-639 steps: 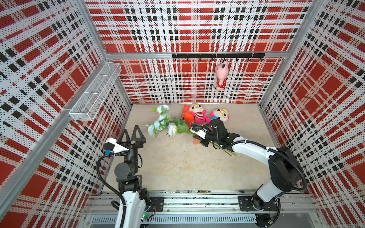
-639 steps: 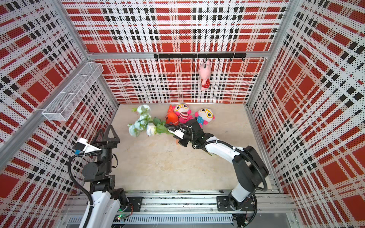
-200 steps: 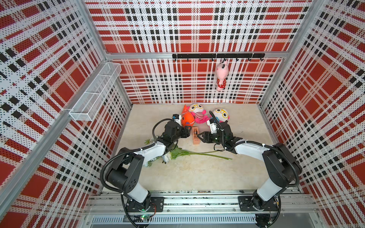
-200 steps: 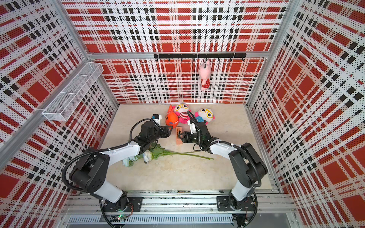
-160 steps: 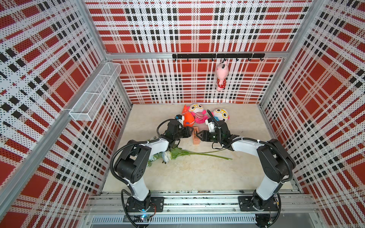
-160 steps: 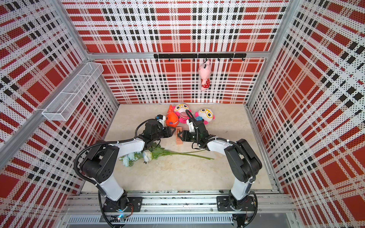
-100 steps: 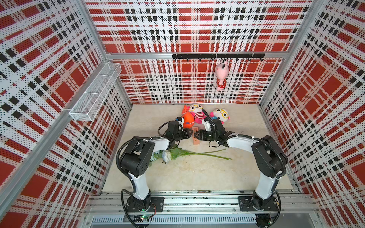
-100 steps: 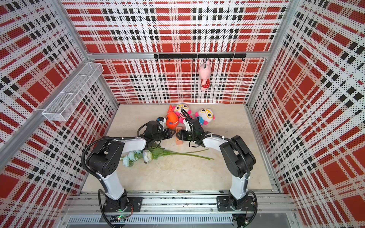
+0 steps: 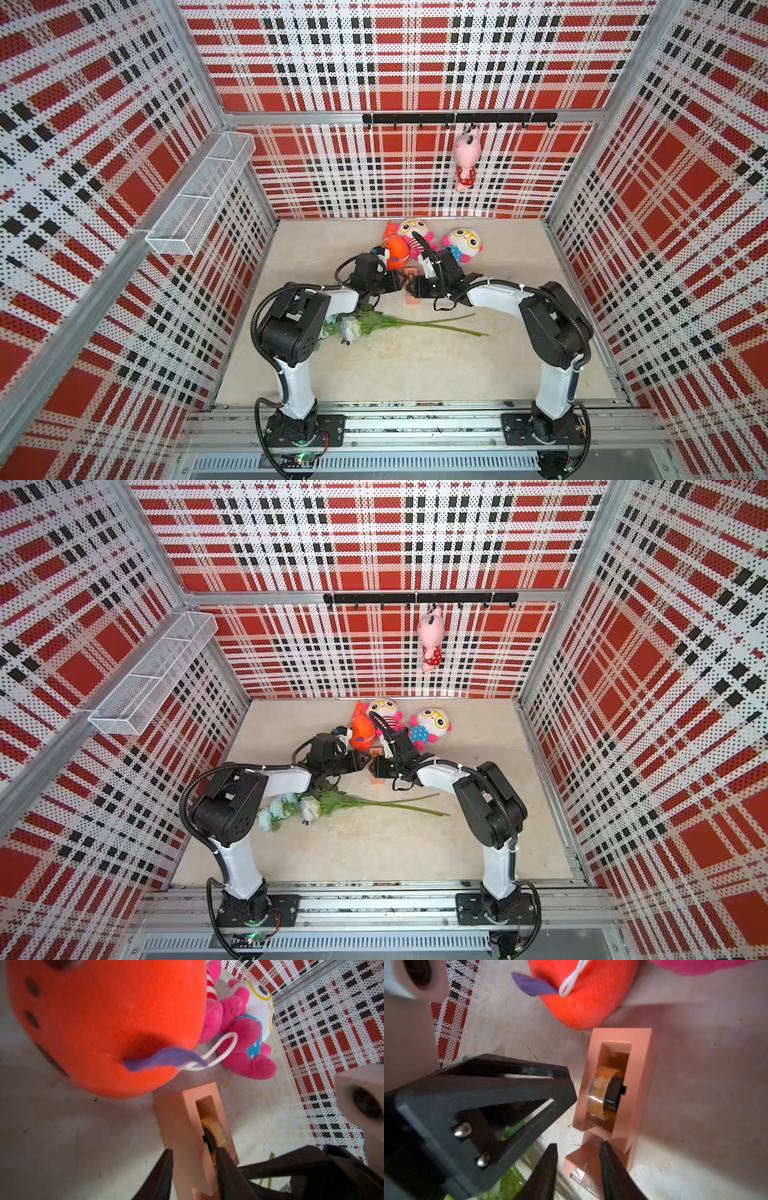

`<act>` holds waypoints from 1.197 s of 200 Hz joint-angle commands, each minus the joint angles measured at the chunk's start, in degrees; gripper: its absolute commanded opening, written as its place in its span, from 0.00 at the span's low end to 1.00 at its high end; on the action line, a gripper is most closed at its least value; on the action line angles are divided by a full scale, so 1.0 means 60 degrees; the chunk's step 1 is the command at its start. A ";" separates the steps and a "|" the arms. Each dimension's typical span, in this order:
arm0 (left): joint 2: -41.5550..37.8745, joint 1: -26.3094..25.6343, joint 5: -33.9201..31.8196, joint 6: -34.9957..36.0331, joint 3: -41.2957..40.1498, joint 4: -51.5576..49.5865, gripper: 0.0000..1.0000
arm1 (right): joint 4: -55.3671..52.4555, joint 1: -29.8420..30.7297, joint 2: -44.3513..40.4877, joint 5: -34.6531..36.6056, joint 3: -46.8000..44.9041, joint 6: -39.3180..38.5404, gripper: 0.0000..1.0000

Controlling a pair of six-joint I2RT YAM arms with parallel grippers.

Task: Wrap bouquets with tape
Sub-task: Pull the tape from the tape cutter.

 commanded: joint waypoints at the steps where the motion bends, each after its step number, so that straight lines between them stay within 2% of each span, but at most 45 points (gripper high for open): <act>1: 0.0218 0.0077 0.0145 0.0134 0.0284 -0.0197 0.38 | -0.0707 0.0114 0.0250 0.0533 0.0256 -0.0172 0.37; 58: 0.0340 0.0106 0.0128 0.0187 0.0385 -0.0295 0.37 | -0.1145 0.0212 0.0442 0.0846 0.0561 -0.0249 0.30; 185: 0.0280 0.0216 0.0230 0.0275 0.0284 -0.0339 0.37 | -0.2015 0.0564 0.0599 0.1593 0.1175 -0.0414 0.19; 239: 0.0297 0.0223 0.0275 0.0318 0.0269 -0.0367 0.36 | -0.1773 0.0573 0.0484 0.1298 0.1058 -0.0411 0.14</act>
